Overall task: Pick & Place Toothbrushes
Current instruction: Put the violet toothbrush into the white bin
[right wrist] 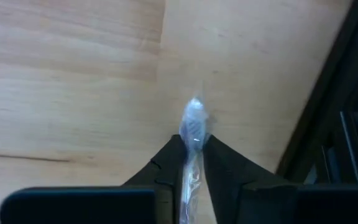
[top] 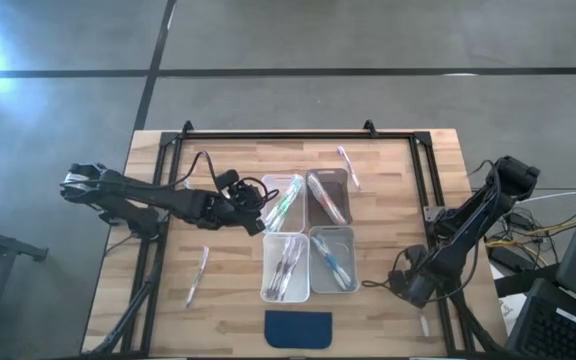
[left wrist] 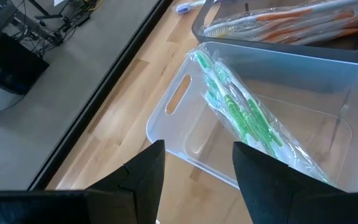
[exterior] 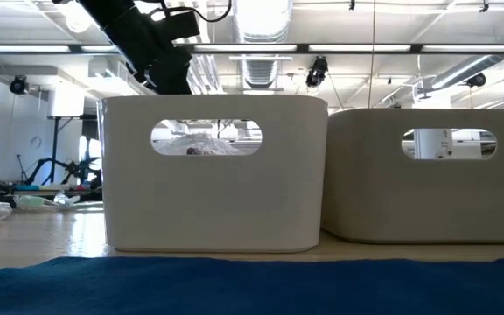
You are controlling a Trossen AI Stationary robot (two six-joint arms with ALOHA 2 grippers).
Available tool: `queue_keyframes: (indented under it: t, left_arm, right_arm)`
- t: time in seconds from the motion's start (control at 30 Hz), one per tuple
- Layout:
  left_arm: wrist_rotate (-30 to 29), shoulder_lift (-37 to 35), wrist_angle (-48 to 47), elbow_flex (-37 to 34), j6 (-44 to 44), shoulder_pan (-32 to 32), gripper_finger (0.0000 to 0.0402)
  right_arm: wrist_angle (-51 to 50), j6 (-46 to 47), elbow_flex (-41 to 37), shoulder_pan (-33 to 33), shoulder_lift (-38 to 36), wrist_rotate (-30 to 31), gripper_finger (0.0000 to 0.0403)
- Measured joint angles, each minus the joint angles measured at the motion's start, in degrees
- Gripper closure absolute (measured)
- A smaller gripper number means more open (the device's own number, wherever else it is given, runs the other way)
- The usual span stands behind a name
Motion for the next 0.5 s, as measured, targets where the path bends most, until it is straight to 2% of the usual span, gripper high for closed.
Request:
queue_keyframes:
  t: [0.17, 0.33, 0.5]
  left_arm:
    - [-0.01, 0.0, 0.0, 0.0, -0.02, 0.0, 0.0209]
    - [-0.02, 0.0, -0.02, 0.0, -0.02, 0.0, 0.0209]
    - [0.45, 0.0, -0.13, 0.0, 0.2, 0.0, 0.0209]
  right_arm:
    - [0.05, -1.75, -0.02, 0.0, -1.38, 0.03, 0.0385]
    - [-1.23, -2.45, -0.05, 0.0, -5.0, 1.0, 0.0387]
    - [-6.77, -3.16, 1.86, 0.0, -8.72, 5.79, 0.039]
